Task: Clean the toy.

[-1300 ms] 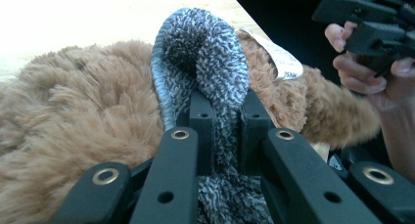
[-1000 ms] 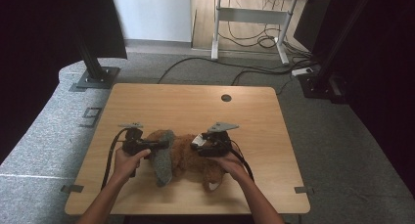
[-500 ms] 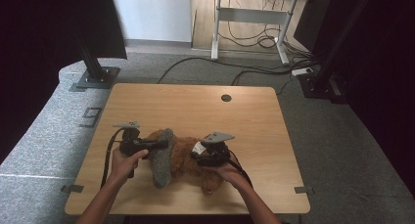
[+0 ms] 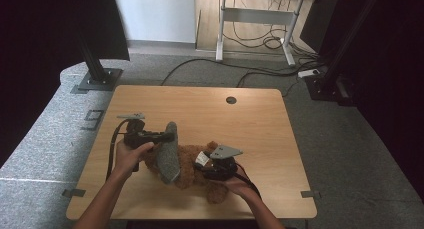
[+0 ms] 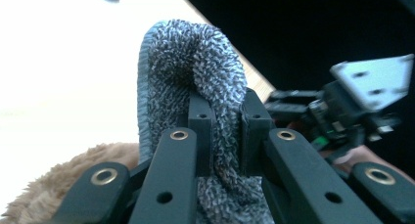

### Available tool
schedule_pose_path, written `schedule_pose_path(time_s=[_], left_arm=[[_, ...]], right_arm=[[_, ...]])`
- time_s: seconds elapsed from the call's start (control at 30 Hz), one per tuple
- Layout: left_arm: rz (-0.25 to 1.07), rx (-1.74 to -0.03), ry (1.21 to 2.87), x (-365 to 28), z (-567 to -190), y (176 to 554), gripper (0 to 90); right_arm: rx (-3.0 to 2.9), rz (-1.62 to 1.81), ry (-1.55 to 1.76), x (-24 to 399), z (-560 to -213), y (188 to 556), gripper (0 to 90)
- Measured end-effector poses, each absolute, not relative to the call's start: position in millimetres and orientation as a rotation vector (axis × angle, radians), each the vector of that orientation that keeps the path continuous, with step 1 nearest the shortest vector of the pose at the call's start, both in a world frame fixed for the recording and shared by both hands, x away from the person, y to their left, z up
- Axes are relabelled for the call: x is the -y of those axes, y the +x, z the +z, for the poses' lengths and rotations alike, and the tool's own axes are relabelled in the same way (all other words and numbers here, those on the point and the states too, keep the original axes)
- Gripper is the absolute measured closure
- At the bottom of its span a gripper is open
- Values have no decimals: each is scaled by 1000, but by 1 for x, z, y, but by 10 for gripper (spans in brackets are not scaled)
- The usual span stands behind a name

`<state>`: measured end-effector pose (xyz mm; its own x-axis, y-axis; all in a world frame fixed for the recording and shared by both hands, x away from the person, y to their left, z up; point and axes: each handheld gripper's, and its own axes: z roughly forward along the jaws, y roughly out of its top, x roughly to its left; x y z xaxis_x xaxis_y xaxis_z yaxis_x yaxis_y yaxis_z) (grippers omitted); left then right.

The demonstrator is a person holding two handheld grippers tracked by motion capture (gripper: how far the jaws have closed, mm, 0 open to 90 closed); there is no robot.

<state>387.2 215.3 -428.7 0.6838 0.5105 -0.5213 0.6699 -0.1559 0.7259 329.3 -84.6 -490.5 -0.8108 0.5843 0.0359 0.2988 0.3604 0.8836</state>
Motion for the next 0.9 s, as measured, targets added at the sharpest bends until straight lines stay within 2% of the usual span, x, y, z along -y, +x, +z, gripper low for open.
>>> schedule_pose_path(time_s=[0.13,0.23,0.73,0.9], left_arm=[[-222,-958,1887,-206,-445,391,789],[-226,-968,1921,-201,-455,389,788],[-231,-967,1911,-208,-465,379,793],[-249,-964,1892,-211,-469,376,793]], right_arm=[[-2328,1434,760,85,-491,326,421],[-2319,1431,766,84,-490,326,368],[-2328,1408,986,104,-491,323,92],[-2399,1399,1048,103,-498,326,95]])
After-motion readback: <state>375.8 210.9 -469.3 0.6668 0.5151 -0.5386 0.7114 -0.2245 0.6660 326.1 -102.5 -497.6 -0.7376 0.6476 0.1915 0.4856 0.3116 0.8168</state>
